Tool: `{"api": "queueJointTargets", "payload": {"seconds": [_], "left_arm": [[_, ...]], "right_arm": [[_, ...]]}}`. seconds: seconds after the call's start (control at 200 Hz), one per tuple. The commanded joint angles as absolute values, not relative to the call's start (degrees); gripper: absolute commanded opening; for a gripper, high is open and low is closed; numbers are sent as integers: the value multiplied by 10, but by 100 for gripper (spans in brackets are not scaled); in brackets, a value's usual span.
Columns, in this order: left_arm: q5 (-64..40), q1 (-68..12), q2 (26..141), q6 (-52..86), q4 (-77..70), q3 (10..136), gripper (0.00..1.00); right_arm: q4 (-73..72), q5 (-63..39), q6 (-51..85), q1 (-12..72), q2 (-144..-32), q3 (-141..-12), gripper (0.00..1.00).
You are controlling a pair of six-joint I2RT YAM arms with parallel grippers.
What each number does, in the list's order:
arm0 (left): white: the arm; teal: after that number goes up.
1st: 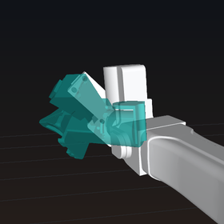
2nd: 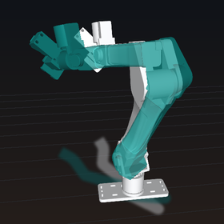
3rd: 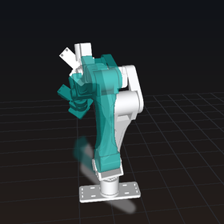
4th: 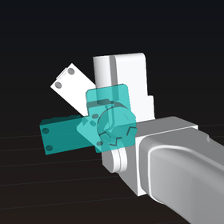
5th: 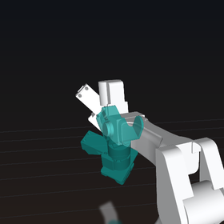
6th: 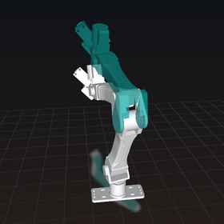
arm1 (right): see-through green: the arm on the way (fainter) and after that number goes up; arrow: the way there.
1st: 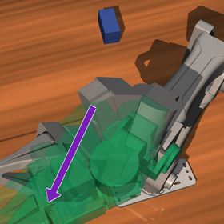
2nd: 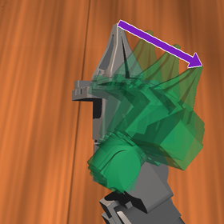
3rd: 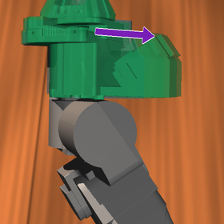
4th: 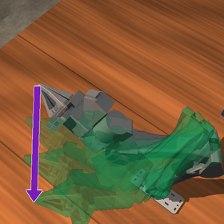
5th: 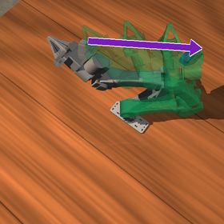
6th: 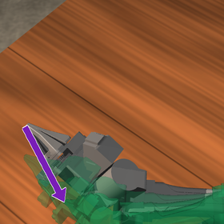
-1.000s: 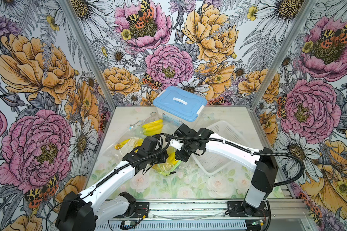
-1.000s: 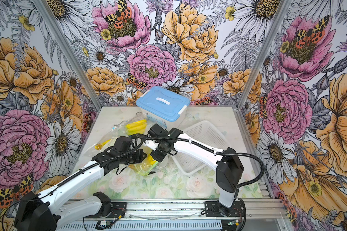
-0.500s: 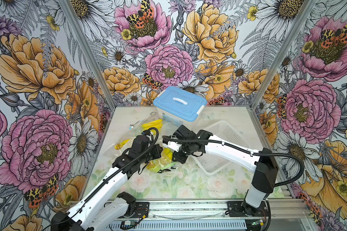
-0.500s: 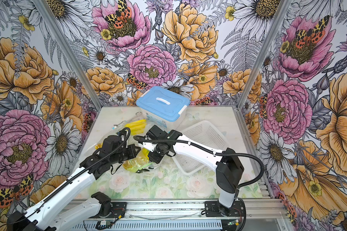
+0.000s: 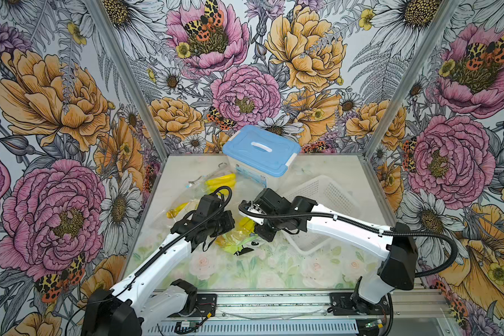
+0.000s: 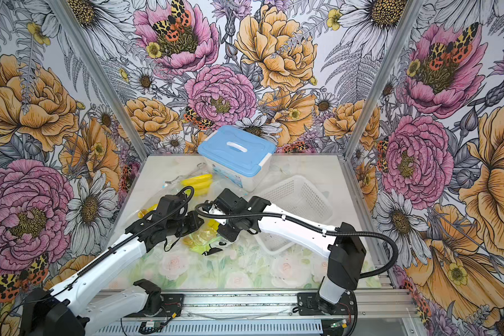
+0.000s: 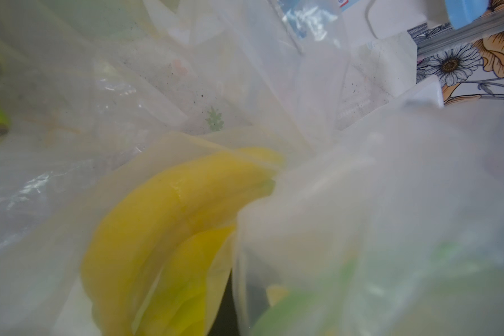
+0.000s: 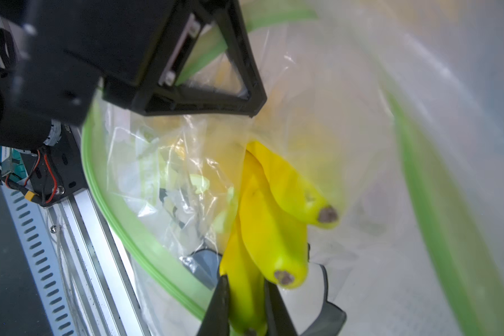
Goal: Open the zip-top bag and take out the banana
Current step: Pick up the banana from the zipper food storage bag.
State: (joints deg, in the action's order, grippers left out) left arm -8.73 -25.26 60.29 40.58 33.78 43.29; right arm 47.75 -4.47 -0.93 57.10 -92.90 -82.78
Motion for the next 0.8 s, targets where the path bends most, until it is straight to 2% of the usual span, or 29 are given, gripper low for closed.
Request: {"api": "queueJointTargets", "payload": {"seconds": [0.0,0.24,0.64,0.795], "left_arm": [[-61,-247,613,414,360,453,0],[-56,-249,604,417,353,472,0],[-52,-262,625,410,370,455,0],[-50,-273,638,399,372,466,0]], "right_arm": [[430,-30,-10,573,-887,-818,0],[426,-76,-18,568,-881,-797,0],[400,102,-4,512,-799,-804,0],[389,131,24,483,-776,-790,0]]}}
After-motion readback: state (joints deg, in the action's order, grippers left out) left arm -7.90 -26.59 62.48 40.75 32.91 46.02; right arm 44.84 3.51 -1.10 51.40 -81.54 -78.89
